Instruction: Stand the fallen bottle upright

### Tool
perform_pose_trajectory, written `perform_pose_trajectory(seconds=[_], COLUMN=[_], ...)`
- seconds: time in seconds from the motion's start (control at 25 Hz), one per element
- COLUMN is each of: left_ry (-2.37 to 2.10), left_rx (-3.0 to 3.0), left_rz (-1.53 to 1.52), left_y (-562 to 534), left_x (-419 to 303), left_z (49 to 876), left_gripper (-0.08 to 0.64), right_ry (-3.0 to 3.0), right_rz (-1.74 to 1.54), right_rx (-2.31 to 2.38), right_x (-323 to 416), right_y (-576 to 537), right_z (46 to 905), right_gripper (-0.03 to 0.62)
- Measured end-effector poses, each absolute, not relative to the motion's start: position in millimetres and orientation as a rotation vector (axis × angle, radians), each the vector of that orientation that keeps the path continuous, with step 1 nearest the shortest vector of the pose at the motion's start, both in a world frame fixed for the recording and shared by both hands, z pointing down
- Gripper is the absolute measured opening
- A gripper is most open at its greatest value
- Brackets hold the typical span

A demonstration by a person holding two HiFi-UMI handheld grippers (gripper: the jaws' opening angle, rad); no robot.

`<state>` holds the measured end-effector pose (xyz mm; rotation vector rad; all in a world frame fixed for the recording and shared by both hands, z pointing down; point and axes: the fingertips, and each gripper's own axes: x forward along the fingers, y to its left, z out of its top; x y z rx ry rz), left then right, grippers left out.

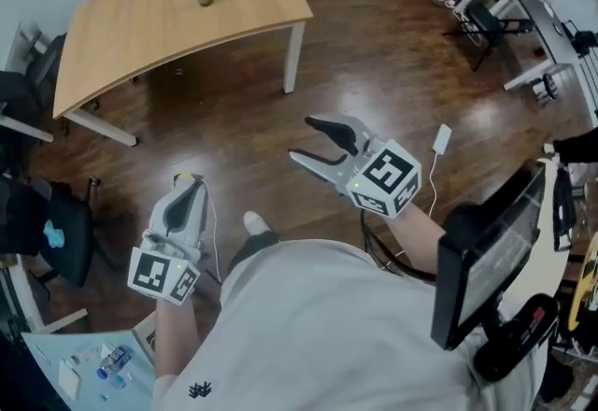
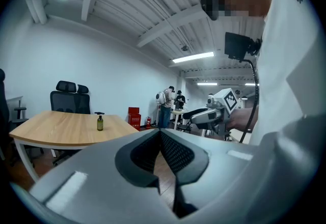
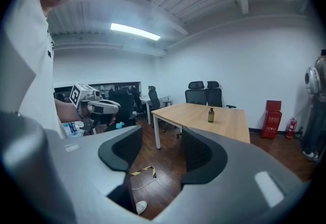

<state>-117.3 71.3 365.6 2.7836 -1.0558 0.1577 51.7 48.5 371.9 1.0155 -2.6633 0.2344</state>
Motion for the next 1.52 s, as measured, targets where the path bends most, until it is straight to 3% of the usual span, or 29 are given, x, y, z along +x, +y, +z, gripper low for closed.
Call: perform_pose_trajectory(seconds=[0.28,0.68,1.52], left_ry=[-1.037,-1.0,-0.992], left_rx=[2.792,2.793,2.842], left_rz=[0.174,0.227,0.216], left_y=[150,219,220], left_x=[-36,19,33], left_z=[362,367,361], left_gripper=[0.0,0.0,0.0], right_ry=[-2.679,-2.704,-2.688], right_rz=[0.241,0.242,0.155], right_rx=[0.987,0.975,0.993], right_x=[115,158,167], right_y=[139,202,211], right_z=[373,370,357], right_gripper=[0.245,0.245,0.225])
